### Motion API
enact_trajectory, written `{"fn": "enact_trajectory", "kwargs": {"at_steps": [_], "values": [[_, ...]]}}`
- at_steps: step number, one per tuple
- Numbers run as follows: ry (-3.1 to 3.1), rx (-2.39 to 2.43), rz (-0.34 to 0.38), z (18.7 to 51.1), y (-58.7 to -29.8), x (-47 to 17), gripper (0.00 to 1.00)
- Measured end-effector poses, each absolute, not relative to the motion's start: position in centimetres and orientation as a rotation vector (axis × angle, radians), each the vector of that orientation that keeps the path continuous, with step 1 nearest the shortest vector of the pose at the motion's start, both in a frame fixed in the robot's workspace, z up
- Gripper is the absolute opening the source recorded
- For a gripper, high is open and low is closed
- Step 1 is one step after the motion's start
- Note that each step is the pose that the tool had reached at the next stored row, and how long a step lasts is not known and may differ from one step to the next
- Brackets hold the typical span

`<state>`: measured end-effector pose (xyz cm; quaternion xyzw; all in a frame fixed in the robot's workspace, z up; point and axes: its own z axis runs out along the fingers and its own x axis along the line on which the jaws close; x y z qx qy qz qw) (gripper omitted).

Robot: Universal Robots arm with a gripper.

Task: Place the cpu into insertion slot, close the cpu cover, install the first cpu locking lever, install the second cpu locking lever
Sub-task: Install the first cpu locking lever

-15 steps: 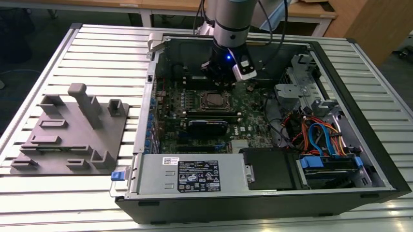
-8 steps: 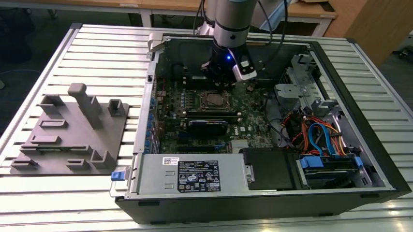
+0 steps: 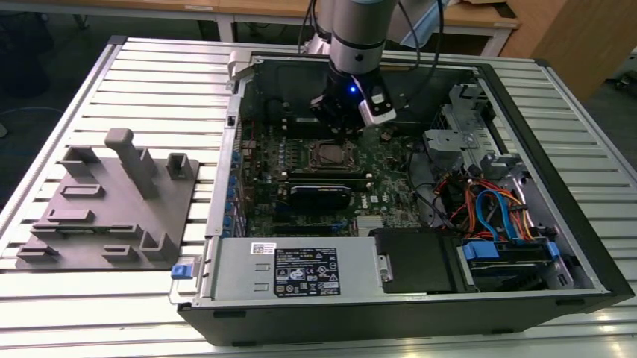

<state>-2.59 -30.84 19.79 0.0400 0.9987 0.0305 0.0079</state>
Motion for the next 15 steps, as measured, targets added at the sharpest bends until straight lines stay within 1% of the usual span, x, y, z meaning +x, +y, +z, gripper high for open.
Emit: {"fn": "enact_trajectory", "kwargs": {"at_steps": [6,15], "values": [[3.122,0.125,0.095,20.14,-30.84,-2.58,0.10],[3.122,0.125,0.070,19.96,-30.82,-2.55,0.10]]}}
